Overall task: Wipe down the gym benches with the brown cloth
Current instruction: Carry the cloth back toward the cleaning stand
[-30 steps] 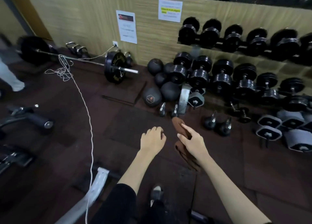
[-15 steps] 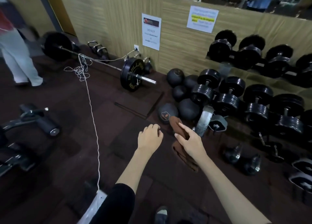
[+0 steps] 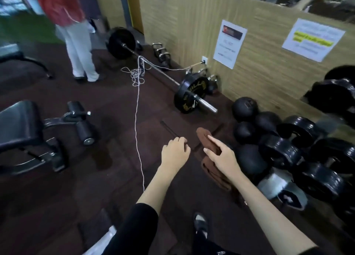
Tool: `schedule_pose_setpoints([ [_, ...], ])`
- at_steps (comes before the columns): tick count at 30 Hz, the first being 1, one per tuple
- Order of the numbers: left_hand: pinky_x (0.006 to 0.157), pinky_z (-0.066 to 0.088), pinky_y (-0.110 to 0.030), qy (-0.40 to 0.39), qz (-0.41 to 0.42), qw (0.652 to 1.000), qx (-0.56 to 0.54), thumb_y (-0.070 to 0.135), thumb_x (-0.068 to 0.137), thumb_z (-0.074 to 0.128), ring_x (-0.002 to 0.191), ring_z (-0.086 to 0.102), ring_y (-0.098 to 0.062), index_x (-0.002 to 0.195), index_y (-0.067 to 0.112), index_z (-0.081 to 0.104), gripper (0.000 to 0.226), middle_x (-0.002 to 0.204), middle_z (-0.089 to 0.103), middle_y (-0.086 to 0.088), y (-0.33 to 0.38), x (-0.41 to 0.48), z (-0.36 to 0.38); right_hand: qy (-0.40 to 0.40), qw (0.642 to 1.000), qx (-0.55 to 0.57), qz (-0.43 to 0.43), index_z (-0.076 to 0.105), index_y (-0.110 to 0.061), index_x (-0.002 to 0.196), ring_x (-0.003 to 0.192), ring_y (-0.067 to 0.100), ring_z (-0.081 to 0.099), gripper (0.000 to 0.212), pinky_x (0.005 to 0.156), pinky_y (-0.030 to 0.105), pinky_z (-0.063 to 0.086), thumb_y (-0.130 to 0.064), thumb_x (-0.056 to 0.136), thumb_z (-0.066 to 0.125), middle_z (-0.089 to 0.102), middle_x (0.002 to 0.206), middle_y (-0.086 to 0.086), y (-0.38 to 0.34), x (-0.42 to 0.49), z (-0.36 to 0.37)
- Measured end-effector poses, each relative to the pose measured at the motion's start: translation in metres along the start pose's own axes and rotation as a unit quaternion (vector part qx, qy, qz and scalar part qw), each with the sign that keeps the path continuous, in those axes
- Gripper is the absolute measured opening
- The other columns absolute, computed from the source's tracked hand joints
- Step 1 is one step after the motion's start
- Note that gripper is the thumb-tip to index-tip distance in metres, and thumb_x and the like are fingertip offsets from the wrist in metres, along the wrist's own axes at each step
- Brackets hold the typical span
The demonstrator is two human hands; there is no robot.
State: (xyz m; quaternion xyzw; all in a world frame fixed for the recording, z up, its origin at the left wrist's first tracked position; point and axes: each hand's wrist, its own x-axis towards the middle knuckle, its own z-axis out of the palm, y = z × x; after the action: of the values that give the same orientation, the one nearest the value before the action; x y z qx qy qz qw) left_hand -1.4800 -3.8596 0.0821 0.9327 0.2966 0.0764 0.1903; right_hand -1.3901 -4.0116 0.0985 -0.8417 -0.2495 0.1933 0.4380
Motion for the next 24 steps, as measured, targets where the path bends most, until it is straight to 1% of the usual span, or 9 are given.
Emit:
schedule_pose_setpoints([
  [2, 0.081, 0.039, -0.037, 0.018, -0.028, 0.999, 0.009, 0.029, 0.092, 0.044, 0.103, 0.055, -0.023, 0.115, 0.018, 0.057, 0.029, 0.110, 0.060, 0.002, -0.003, 0.037, 0.004, -0.024, 1.000, 0.000, -0.019, 0.053, -0.031, 0.135, 0.124, 0.008, 0.048, 0.052, 0.102, 0.020, 0.035, -0.033, 0.086, 0.068, 0.054, 0.136, -0.005, -0.002, 0.046, -0.001],
  [6, 0.080, 0.039, -0.037, 0.041, -0.068, 0.996, 0.036, 0.028, 0.092, 0.044, 0.099, 0.057, -0.028, 0.109, 0.013, 0.061, 0.029, 0.104, 0.063, -0.003, -0.012, 0.103, 0.012, -0.067, 0.996, 0.007, -0.055, 0.053, -0.027, 0.135, 0.118, 0.000, 0.045, 0.051, 0.097, 0.014, 0.032, -0.027, 0.086, 0.069, 0.054, 0.136, -0.004, -0.010, 0.130, -0.001],
  [11, 0.079, 0.040, -0.038, 0.055, -0.117, 0.990, 0.049, 0.028, 0.092, 0.044, 0.098, 0.057, -0.028, 0.105, 0.012, 0.062, 0.027, 0.103, 0.064, -0.004, -0.032, 0.159, 0.007, -0.103, 0.992, 0.010, -0.068, 0.054, -0.024, 0.134, 0.124, 0.009, 0.048, 0.050, 0.104, 0.020, 0.034, -0.025, 0.086, 0.070, 0.055, 0.135, -0.001, -0.023, 0.208, 0.008],
  [13, 0.075, 0.042, -0.039, 0.077, -0.135, 0.987, 0.046, 0.027, 0.090, 0.047, 0.093, 0.060, -0.031, 0.100, 0.010, 0.064, 0.025, 0.097, 0.065, -0.006, -0.044, 0.182, 0.005, -0.119, 0.990, 0.003, -0.077, 0.054, -0.024, 0.134, 0.125, 0.010, 0.048, 0.050, 0.105, 0.021, 0.034, -0.025, 0.086, 0.069, 0.056, 0.135, -0.001, -0.029, 0.239, 0.016],
  [15, 0.074, 0.042, -0.039, 0.083, -0.156, 0.983, 0.045, 0.026, 0.089, 0.048, 0.092, 0.060, -0.031, 0.099, 0.010, 0.064, 0.024, 0.096, 0.065, -0.006, -0.057, 0.207, 0.001, -0.133, 0.988, -0.003, -0.084, 0.054, -0.025, 0.134, 0.124, 0.010, 0.049, 0.051, 0.105, 0.022, 0.035, -0.026, 0.085, 0.070, 0.056, 0.135, -0.001, -0.036, 0.270, 0.027],
  [18, 0.077, 0.041, -0.038, 0.081, -0.172, 0.980, 0.052, 0.026, 0.091, 0.044, 0.097, 0.057, -0.030, 0.104, 0.011, 0.062, 0.027, 0.102, 0.064, -0.005, -0.079, 0.247, -0.005, -0.151, 0.984, 0.002, -0.092, 0.054, -0.024, 0.134, 0.124, 0.009, 0.049, 0.051, 0.102, 0.018, 0.034, -0.025, 0.085, 0.069, 0.056, 0.135, -0.001, -0.050, 0.316, 0.048],
  [22, 0.074, 0.040, -0.037, 0.099, -0.194, 0.975, 0.048, 0.027, 0.090, 0.041, 0.095, 0.058, -0.029, 0.102, 0.011, 0.062, 0.030, 0.099, 0.063, -0.004, -0.118, 0.309, -0.017, -0.162, 0.981, 0.001, -0.110, 0.055, -0.023, 0.134, 0.124, 0.009, 0.049, 0.050, 0.099, 0.015, 0.032, -0.025, 0.086, 0.069, 0.056, 0.135, -0.001, -0.079, 0.384, 0.080],
  [24, 0.074, 0.040, -0.036, 0.099, -0.204, 0.973, 0.051, 0.027, 0.091, 0.042, 0.096, 0.058, -0.029, 0.104, 0.013, 0.062, 0.028, 0.101, 0.063, -0.004, -0.138, 0.342, -0.028, -0.167, 0.979, 0.006, -0.116, 0.055, -0.022, 0.134, 0.122, 0.007, 0.048, 0.050, 0.098, 0.014, 0.032, -0.024, 0.086, 0.069, 0.055, 0.135, -0.001, -0.098, 0.420, 0.096],
])
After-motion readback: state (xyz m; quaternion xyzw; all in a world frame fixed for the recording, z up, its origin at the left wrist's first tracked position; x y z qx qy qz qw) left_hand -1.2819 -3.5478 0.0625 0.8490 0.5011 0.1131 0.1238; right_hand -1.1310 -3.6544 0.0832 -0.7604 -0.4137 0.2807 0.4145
